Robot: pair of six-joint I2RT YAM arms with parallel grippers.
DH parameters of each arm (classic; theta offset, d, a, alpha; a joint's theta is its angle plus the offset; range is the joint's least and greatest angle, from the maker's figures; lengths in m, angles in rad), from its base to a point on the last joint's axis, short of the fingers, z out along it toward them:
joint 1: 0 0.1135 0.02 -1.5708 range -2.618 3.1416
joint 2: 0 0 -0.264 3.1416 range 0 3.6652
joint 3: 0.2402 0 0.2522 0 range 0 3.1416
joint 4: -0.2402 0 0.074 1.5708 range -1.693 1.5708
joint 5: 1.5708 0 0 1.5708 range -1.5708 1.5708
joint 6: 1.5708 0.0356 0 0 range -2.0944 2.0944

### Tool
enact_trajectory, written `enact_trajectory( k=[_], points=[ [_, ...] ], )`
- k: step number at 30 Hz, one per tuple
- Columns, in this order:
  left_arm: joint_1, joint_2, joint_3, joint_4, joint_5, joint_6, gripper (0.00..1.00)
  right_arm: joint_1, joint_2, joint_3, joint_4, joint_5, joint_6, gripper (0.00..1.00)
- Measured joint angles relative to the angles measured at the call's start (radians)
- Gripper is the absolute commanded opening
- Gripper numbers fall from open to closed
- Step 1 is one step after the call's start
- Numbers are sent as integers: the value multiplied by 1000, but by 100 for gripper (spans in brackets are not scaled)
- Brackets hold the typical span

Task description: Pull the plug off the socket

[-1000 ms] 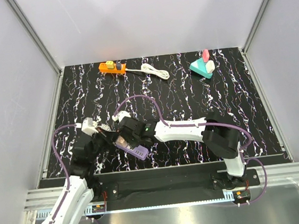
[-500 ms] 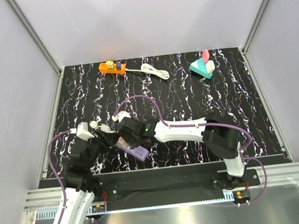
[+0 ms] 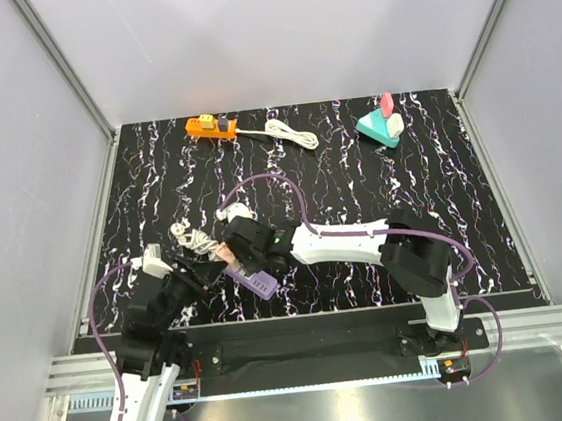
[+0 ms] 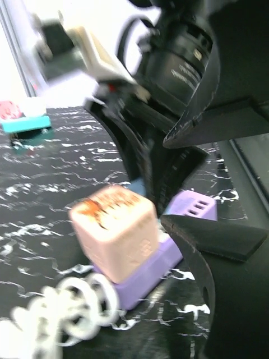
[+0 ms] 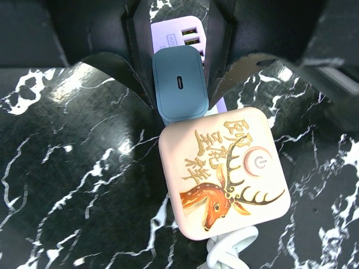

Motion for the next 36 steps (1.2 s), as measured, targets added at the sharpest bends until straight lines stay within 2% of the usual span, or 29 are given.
enact_trajectory(
  k=[6,12,17,20,24,27,31,36],
  points=[
    [-6,9,-21,-20,29,-31,51,-34,0,0,2,19,6,0],
    [-38,102,-58,33,40,-33,58,-64,0,0,5,18,21,0],
    [-74,139,-99,141,42,-53,64,-76,0,0,5,5,40,0],
    [-84,140,-112,192,37,-65,63,-81,0,0,5,-9,49,0],
    [-85,169,-129,258,27,-84,54,-83,0,0,5,-14,54,0],
    [-88,240,-135,313,26,-88,54,-83,0,0,5,-16,55,0],
    [-100,384,-147,397,26,-90,60,-83,0,0,6,-27,56,0],
    [-117,530,-148,480,21,-95,61,-86,0,0,7,-38,56,0]
  ],
)
